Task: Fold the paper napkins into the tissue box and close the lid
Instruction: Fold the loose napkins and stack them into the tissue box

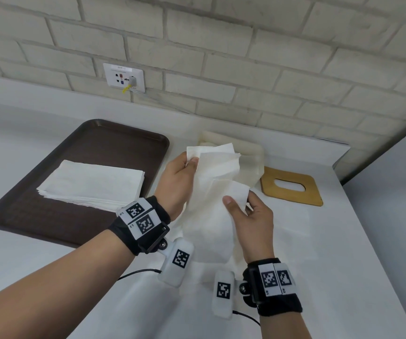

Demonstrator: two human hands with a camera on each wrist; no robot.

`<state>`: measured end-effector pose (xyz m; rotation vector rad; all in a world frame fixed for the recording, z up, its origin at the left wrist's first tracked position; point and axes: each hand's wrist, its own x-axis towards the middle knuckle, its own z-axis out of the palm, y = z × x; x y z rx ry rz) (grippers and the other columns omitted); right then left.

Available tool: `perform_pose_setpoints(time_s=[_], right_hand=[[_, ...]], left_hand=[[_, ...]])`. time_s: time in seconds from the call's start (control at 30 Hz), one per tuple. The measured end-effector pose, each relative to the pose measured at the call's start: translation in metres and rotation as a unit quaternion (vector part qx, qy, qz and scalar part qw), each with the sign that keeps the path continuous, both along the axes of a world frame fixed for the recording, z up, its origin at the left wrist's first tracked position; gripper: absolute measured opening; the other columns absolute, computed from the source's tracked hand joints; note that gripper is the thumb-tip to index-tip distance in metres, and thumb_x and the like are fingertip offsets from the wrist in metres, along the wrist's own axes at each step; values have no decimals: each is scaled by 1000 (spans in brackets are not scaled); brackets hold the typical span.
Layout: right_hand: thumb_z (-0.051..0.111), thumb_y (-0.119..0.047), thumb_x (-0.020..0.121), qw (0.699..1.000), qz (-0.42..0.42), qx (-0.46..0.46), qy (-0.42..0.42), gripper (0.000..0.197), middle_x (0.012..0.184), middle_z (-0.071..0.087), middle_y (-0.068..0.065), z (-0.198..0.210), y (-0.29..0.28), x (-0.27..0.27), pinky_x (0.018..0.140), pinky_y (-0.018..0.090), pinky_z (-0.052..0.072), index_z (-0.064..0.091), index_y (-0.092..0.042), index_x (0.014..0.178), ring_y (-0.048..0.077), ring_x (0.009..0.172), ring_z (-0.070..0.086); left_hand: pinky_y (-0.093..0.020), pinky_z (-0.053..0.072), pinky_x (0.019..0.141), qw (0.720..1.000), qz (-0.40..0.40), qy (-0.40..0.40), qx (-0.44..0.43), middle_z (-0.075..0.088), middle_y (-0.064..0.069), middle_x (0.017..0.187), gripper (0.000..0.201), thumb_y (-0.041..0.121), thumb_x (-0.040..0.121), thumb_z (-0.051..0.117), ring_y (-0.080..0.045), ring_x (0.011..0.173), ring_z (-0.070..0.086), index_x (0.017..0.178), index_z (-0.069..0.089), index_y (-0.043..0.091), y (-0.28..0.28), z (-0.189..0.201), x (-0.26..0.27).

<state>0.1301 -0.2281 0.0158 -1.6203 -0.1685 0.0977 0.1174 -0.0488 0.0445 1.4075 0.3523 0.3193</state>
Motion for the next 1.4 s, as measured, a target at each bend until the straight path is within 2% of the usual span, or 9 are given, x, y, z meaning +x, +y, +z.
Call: perform_pose_setpoints(time_s=[0.13,0.3,0.4,0.53,0.67,0.8,0.93,1.23,1.4], right_hand=[[78,-21,89,999,5,-34,-20,14,105,77,-14,0,3,5,103,27,48,76,-24,103,3,104,69],[82,-27,86,999,26,-38,12,19,106,76,-12,-6,4,10,95,28,51,77,-27,105,6,104,69],[80,-24,88,999,33,-26,22,18,106,77,-11,-8,2,9,92,22,49,75,-21,105,5,106,69],[77,-25,91,999,27,-14,38,26,113,76,-5,-19,-12,7,107,42,50,71,-19,115,14,112,70],[76,-34,86,996,20,49,73,35,116,76,6,-25,-31,3,105,57,50,72,-18,116,28,113,71],[79,-55,80,998,1,45,45,43,112,76,9,-27,-45,3,103,64,48,72,-24,108,34,112,70],[73,-35,89,998,-42,50,19,19,111,77,5,-21,-54,6,103,58,51,73,-27,106,27,110,72],[67,-13,94,988,46,120,91,23,116,76,12,-6,-32,15,97,44,55,73,-9,115,28,111,72],[70,-14,94,994,60,62,60,25,110,78,2,-1,-14,28,81,22,57,73,-10,118,14,102,74]], left_hand=[[-60,53,103,1000,2,9,-14,77,-9,116,30,19,111,44,-31,111,73,124,71,16,-1,-1,1],[-52,54,99,999,5,16,-32,77,-7,112,29,17,110,46,-28,106,72,120,74,16,-1,-1,0],[-57,54,102,999,7,13,-40,77,-11,115,30,17,110,46,-36,113,71,122,73,15,0,1,-1],[-60,52,104,998,21,4,-59,76,-15,117,29,22,106,49,-37,115,70,118,73,12,7,3,0],[-59,52,99,995,51,8,-82,67,-32,122,39,32,94,54,-37,105,68,114,69,2,15,0,3],[-63,51,99,995,51,18,-84,70,-30,118,41,33,92,55,-47,106,68,116,67,1,15,-3,4],[-69,46,105,995,48,31,-87,68,-30,122,35,28,94,54,-47,115,67,114,71,5,11,-3,2],[-61,51,106,993,28,68,-89,76,-17,116,27,13,109,46,-38,114,70,118,70,4,4,-17,3],[-44,54,103,996,-9,50,-74,76,-13,119,28,9,109,46,-29,115,71,123,69,5,0,-17,-1]])
